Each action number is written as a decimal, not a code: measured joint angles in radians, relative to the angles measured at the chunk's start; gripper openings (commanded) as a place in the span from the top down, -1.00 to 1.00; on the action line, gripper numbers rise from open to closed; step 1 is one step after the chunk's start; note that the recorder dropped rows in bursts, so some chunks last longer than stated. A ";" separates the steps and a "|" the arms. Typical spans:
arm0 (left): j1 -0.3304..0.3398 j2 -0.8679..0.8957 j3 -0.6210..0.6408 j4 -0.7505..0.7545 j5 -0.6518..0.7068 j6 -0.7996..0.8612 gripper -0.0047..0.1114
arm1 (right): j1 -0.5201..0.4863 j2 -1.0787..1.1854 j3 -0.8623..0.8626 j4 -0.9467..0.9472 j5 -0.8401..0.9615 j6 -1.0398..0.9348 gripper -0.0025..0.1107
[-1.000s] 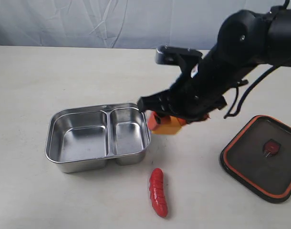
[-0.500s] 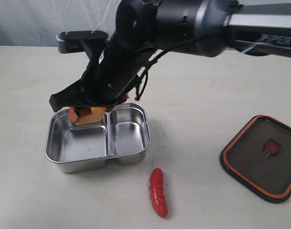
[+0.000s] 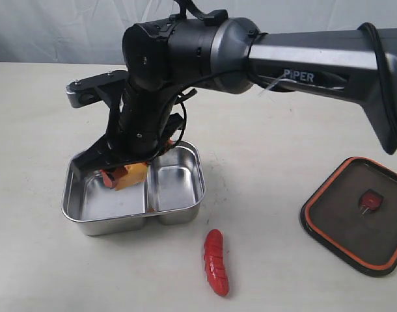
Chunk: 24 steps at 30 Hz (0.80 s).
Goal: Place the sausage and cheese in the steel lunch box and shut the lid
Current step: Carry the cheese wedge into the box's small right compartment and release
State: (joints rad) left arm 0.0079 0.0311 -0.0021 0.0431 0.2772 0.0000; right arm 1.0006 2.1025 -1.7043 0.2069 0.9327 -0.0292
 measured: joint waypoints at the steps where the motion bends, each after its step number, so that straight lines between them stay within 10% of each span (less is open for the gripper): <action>1: 0.000 0.000 0.000 0.000 0.000 0.000 0.92 | 0.000 0.000 -0.001 -0.028 0.009 0.022 0.97; 24: 0.000 0.000 0.000 0.000 0.000 0.000 0.92 | 0.000 0.000 -0.002 -0.198 0.117 0.147 0.97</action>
State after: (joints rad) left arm 0.0079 0.0311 -0.0021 0.0431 0.2772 0.0000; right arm 1.0006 2.1025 -1.7065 0.0092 1.0493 0.1177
